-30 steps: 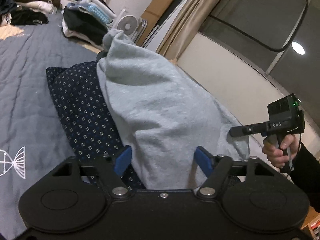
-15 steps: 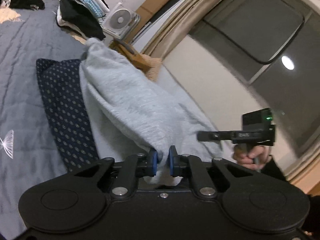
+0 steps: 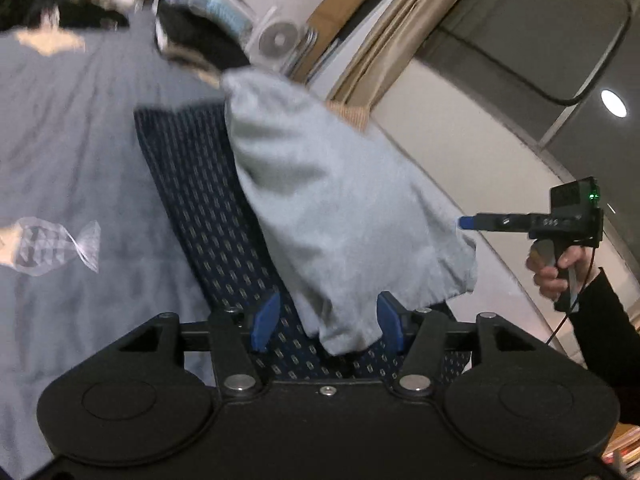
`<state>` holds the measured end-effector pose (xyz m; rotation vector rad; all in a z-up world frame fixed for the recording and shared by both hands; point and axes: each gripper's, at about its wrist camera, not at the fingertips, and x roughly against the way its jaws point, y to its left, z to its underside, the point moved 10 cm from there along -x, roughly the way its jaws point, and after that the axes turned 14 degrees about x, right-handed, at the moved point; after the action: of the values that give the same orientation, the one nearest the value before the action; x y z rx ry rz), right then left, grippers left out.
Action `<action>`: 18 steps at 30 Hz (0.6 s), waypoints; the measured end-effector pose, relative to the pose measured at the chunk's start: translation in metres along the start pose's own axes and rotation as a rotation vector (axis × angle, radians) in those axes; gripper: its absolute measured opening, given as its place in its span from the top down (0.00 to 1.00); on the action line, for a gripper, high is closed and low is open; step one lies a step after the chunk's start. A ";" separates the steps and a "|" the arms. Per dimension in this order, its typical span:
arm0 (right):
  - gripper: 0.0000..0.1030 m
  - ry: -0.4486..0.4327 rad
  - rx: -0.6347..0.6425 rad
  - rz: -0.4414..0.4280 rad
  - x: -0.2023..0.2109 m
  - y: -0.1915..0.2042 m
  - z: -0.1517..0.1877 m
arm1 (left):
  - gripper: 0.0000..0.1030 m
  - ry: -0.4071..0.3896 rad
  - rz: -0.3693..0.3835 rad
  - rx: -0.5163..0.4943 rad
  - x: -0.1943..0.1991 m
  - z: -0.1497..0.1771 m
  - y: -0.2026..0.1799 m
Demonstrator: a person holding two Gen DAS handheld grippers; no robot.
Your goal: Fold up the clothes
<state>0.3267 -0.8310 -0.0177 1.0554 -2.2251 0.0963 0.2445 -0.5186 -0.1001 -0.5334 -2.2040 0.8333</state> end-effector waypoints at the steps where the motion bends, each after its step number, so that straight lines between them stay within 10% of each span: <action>1: 0.38 -0.032 0.011 0.013 0.011 -0.003 -0.010 | 0.48 -0.021 0.002 -0.003 0.006 -0.004 -0.003; 5: 0.32 -0.111 0.072 0.084 0.011 -0.017 -0.052 | 0.48 -0.063 0.006 -0.007 0.007 -0.012 -0.006; 18: 0.39 0.025 0.278 -0.012 -0.138 -0.009 -0.098 | 0.48 -0.068 0.023 -0.096 -0.008 -0.008 -0.045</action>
<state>0.4489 -0.7130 -0.0256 1.2063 -2.2259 0.4211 0.2501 -0.5516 -0.0680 -0.5862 -2.3135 0.7707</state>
